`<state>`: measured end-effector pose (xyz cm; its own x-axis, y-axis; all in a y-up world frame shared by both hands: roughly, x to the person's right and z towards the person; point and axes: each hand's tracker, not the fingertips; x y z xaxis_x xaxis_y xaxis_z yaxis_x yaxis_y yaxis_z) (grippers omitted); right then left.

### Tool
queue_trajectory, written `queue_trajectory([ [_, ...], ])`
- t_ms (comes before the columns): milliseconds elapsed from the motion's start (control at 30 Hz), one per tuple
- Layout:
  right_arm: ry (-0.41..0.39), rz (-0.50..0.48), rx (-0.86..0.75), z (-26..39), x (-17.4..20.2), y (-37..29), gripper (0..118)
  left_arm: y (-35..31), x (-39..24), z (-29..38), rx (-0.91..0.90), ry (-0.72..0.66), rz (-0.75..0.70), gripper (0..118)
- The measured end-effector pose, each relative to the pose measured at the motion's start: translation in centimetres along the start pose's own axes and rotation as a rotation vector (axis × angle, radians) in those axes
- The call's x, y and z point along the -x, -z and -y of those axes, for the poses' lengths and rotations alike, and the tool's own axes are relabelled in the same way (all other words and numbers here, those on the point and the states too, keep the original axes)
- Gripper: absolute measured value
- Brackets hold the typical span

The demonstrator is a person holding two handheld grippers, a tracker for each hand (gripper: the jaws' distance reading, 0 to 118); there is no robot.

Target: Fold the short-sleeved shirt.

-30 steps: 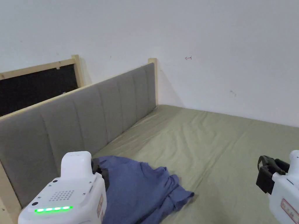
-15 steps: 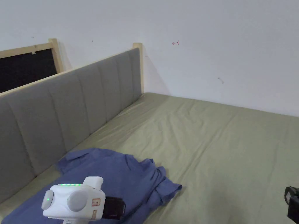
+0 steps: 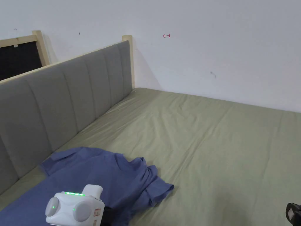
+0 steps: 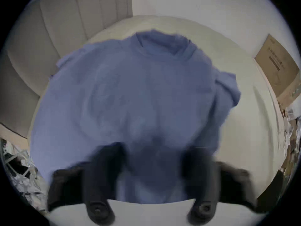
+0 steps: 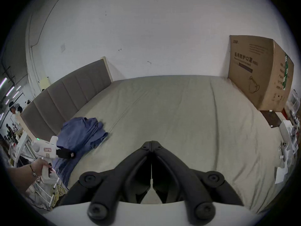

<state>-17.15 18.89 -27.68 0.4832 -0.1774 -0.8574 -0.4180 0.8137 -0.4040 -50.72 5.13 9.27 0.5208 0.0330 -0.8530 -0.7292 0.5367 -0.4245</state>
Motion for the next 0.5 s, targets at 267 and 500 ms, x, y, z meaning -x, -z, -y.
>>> queue_trajectory([
  [267,-0.045,-0.055,0.016,0.0,1.5,-0.2,0,-8.6,4.8,0.6,-0.22,-0.177,-0.003,2],
  [500,-0.016,-0.05,-0.044,-1.2,0.6,-2.0,0,-19.4,4.8,-2.6,-0.478,-0.144,-0.007,2],
])
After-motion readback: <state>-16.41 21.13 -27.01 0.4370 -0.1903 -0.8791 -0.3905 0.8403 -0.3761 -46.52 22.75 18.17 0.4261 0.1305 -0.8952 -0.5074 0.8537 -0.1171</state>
